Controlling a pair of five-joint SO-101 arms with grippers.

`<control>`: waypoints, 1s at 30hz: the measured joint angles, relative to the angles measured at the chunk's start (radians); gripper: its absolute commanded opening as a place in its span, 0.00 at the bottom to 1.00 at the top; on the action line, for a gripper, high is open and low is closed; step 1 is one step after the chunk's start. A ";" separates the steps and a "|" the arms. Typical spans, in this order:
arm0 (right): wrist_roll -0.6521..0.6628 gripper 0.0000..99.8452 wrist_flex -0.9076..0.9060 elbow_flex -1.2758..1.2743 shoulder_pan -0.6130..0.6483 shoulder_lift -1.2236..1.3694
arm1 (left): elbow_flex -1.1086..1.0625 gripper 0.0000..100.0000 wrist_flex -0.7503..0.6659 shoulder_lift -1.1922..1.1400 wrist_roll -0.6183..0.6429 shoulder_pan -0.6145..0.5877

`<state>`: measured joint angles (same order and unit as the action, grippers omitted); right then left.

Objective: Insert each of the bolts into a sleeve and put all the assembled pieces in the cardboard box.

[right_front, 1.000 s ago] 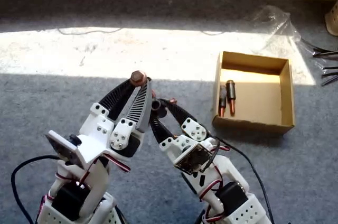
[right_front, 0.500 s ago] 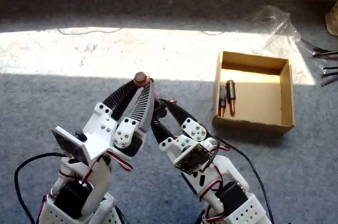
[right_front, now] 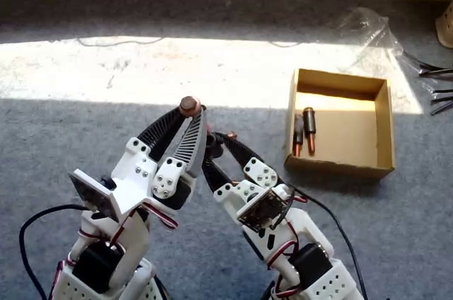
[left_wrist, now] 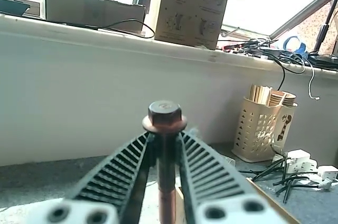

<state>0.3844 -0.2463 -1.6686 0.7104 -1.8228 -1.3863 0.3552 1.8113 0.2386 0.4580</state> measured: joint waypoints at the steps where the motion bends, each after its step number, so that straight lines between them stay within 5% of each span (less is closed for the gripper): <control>1: 0.002 0.00 0.000 0.000 0.000 0.000 | 0.000 0.01 0.000 0.000 0.000 0.000; 30: 0.009 0.00 0.000 0.000 -0.031 0.000 | 0.000 0.01 0.055 0.000 0.000 0.043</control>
<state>0.3936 -0.2463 -1.6686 0.6797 -1.8228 -1.3863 0.4104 1.8113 0.2386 0.5010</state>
